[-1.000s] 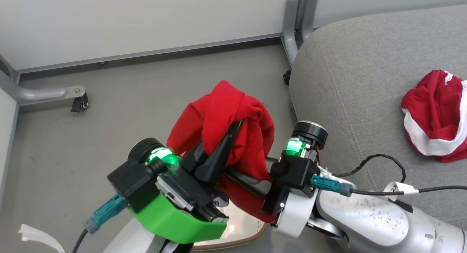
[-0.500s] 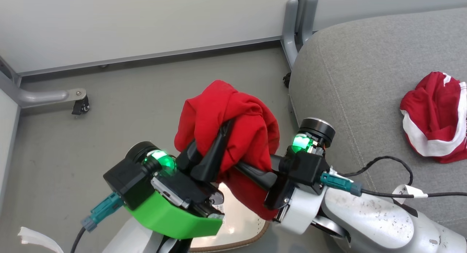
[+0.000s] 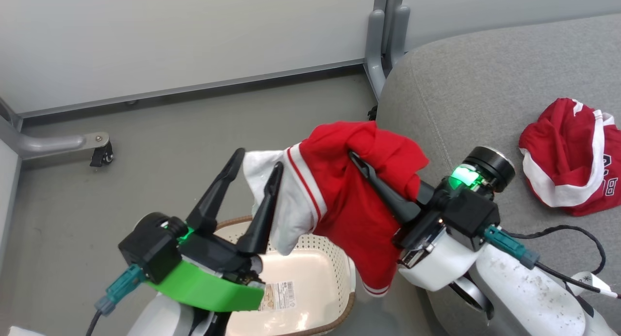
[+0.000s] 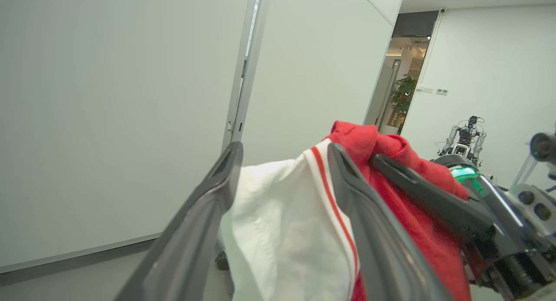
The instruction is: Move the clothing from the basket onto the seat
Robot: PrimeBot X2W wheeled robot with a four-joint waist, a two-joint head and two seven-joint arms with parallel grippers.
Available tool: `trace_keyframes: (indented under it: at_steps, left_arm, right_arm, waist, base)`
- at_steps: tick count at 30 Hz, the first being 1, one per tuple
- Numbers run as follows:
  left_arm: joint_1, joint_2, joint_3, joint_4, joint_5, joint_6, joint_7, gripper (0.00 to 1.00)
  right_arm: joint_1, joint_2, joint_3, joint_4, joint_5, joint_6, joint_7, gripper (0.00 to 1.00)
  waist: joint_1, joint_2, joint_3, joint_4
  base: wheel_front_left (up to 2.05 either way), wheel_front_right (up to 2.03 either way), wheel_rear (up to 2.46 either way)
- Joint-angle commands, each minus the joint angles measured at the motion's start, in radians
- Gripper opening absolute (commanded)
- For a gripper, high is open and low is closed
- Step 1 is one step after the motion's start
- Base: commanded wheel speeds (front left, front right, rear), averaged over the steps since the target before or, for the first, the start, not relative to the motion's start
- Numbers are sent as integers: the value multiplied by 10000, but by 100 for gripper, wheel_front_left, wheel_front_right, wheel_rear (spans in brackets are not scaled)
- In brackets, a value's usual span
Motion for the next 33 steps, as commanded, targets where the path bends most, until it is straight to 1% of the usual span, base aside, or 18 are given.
trace_keyframes:
  at_steps: [1, 7, 13, 20, 23, 26, 33]
  left_arm:
    - [320, -25, 368, 203, 259, -24, -4, 100]
    - [1087, -513, 1693, 745, 1220, -24, -2, 100]
    - [1810, -1150, 2852, 1188, 1807, -24, -4, 100]
    - [2344, -1526, 3351, 1831, 2333, -24, -4, 100]
    - [2416, -1579, 3484, 2117, 2501, -24, -4, 100]
    - [2445, -1601, 3640, 2332, 2570, -24, -3, 100]
    - [2395, -1651, 3685, 2500, 2632, -24, -3, 100]
  right_arm:
    - [321, 145, -395, -167, -213, -7, -4, 0]
    - [1391, 493, -1873, -624, -1078, -7, -4, 0]
    - [2624, 1154, -3733, -921, -1781, -7, -4, 0]
    - [3843, 1998, -5442, -974, -2251, -7, -4, 0]
    - [4209, 2334, -6019, -902, -2320, -7, -4, 0]
    - [4408, 2521, -6275, -845, -2431, -7, -4, 0]
    - [4474, 2607, -6276, -737, -2520, -7, -4, 0]
  waist:
    - [0, 0, -47, -8]
    - [0, 0, -179, 36]
    - [0, 0, -277, 149]
    - [0, 0, -340, 330]
    - [0, 0, -381, 393]
    - [0, 0, -411, 430]
    - [0, 0, -471, 436]
  base:
    - [0, 0, 0]
    - [0, 0, 0]
    - [0, 0, 0]
    - [0, 0, 0]
    - [0, 0, 0]
    - [0, 0, 0]
    - [0, 0, 0]
